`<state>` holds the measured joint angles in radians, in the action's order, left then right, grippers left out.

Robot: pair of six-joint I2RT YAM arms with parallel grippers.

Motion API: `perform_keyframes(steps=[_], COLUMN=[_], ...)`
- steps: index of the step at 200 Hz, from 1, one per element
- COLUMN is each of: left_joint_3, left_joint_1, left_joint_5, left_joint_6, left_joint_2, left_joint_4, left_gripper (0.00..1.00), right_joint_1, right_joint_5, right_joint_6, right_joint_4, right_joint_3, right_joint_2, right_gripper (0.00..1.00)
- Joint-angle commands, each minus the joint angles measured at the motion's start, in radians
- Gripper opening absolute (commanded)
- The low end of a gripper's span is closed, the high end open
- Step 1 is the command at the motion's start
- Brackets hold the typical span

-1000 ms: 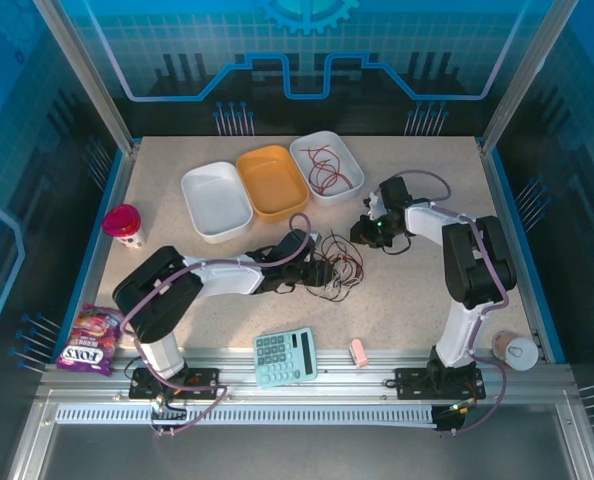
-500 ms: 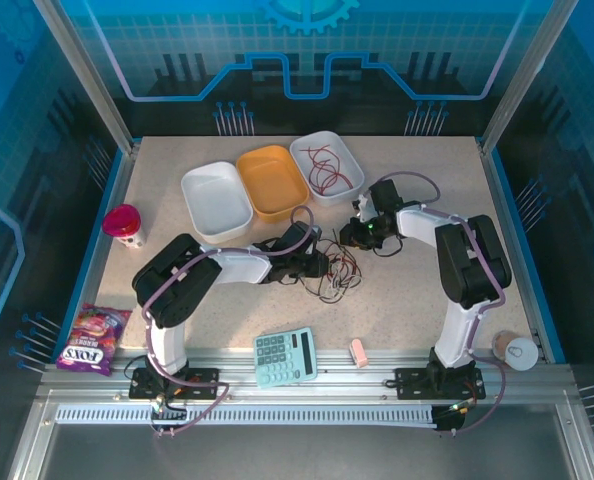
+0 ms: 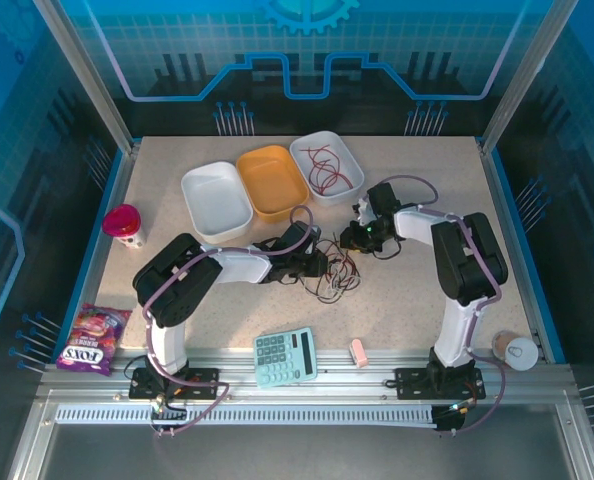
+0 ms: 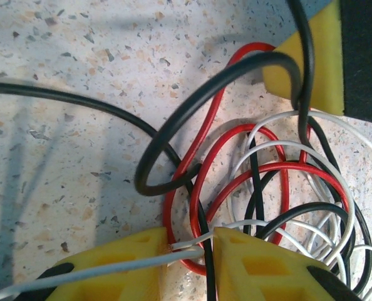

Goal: Untangle the cables

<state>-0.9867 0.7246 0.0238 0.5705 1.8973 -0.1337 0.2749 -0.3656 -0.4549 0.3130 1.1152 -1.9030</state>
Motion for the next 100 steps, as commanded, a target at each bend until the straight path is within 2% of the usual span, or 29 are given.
perform_keyframes(steps=[1, 100], left_joint_3=[-0.004, -0.006], left_joint_1=[-0.005, -0.007], left_joint_5=[0.01, 0.01], left_joint_6=[0.006, 0.007], left_joint_2=[0.037, 0.039], left_joint_4=[-0.001, -0.007], left_gripper=[0.27, 0.27], right_joint_1=[0.004, 0.009], right_joint_5=[0.089, 0.018], right_joint_6=[-0.01, -0.037], right_joint_4=[0.017, -0.011], right_joint_3=[-0.027, -0.014], right_joint_2=[0.07, -0.033], right_gripper=[0.26, 0.25])
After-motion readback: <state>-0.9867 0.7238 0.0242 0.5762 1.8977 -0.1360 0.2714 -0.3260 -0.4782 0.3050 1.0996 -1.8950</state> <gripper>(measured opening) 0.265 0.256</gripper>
